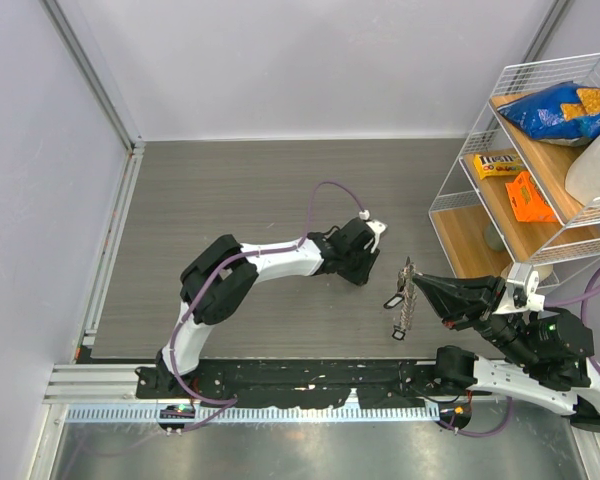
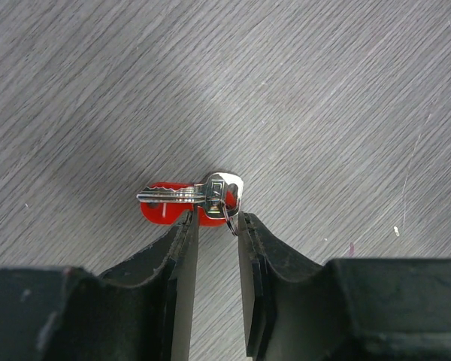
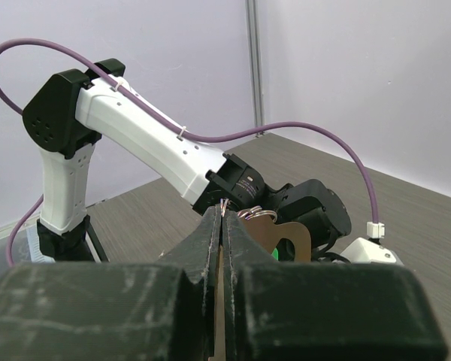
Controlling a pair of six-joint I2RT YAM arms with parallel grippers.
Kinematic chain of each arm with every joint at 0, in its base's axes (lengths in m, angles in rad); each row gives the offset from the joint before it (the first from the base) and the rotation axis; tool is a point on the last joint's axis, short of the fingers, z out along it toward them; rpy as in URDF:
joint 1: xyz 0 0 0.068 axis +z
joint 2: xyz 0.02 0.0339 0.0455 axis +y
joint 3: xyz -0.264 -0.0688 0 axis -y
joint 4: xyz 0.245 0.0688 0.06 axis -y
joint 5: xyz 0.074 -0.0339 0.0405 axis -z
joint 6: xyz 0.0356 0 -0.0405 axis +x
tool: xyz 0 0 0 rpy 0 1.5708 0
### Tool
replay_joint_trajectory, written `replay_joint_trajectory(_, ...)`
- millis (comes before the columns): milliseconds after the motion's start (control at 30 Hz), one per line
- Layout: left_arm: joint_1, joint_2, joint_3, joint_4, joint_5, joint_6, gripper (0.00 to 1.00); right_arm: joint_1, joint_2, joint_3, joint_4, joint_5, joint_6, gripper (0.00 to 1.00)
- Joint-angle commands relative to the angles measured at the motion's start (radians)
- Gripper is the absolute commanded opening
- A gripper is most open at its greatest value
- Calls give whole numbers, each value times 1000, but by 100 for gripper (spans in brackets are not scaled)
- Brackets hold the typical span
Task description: Put the keys on the keyring
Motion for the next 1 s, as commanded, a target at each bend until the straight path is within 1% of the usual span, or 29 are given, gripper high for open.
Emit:
replay_joint_trajectory(0,-12,-18,34,-17,-18,8,33,5,-38,5,46,-17,5,6)
replay_joint_trajectory(267,-22,-21,39,-29,-30,8,34,7,-42,2,46,-19,7,6)
replay_joint_trajectory(467,-30,-19,55,-59,-58,14,34,5,-45,1,44,-22,7,6)
replay_joint_trajectory(500,-33,-19,59,-68,-93,15,33,5,-45,1,44,-22,7,6)
replay_joint_trajectory(567,-38,-22,63,-72,-107,18,33,5,-45,2,44,-27,5,6)
replay_joint_trajectory(967,-53,-27,65,-89,-139,26,33,5,-51,1,41,-31,10,6)
